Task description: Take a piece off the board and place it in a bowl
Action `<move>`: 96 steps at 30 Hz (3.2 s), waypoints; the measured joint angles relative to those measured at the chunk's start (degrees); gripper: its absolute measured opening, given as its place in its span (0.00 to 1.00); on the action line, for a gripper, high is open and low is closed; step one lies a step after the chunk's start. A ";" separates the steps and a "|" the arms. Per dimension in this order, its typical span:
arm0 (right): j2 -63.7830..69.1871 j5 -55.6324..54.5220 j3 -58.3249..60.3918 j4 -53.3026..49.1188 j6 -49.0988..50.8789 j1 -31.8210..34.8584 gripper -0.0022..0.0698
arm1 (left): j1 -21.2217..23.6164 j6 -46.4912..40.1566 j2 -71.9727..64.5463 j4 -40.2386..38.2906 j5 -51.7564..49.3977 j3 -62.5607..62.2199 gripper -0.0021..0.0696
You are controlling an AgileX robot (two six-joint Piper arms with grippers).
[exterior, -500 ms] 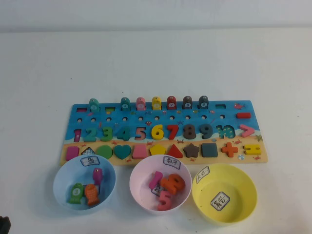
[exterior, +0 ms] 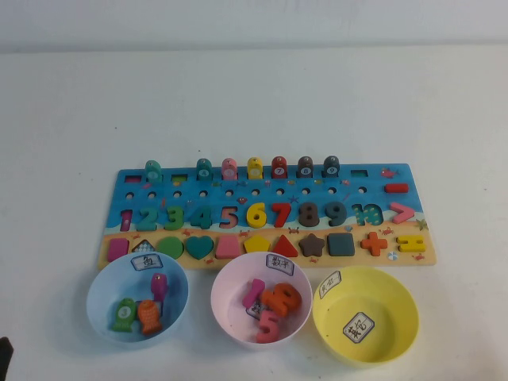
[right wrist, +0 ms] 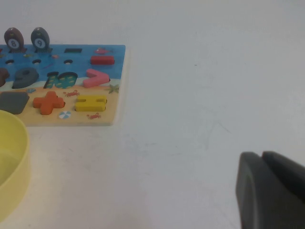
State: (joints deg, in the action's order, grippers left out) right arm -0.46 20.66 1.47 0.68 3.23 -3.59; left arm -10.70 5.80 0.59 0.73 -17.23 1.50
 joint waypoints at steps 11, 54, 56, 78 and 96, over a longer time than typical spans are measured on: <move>0.00 0.00 0.00 0.00 0.00 0.00 0.01 | 0.00 18.86 0.00 -13.67 15.78 0.00 0.02; 0.00 0.09 0.00 0.00 0.00 0.00 0.01 | -9.59 -9.99 -92.39 6.30 -53.23 -90.31 0.02; 0.00 0.09 0.00 0.00 0.00 0.00 0.01 | -10.91 -9.99 -96.55 5.78 -53.23 -94.88 0.02; 0.00 0.09 0.00 0.00 0.00 0.00 0.01 | -22.33 -17.05 -111.33 0.62 -53.12 -98.02 0.02; -0.05 0.09 0.00 0.00 0.00 0.00 0.01 | -21.99 -38.59 -111.37 7.89 -52.91 -94.38 0.11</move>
State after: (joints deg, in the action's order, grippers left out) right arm -0.50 20.76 1.47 0.68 3.23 -3.59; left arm -32.69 -32.79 -110.77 8.62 -70.15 -92.89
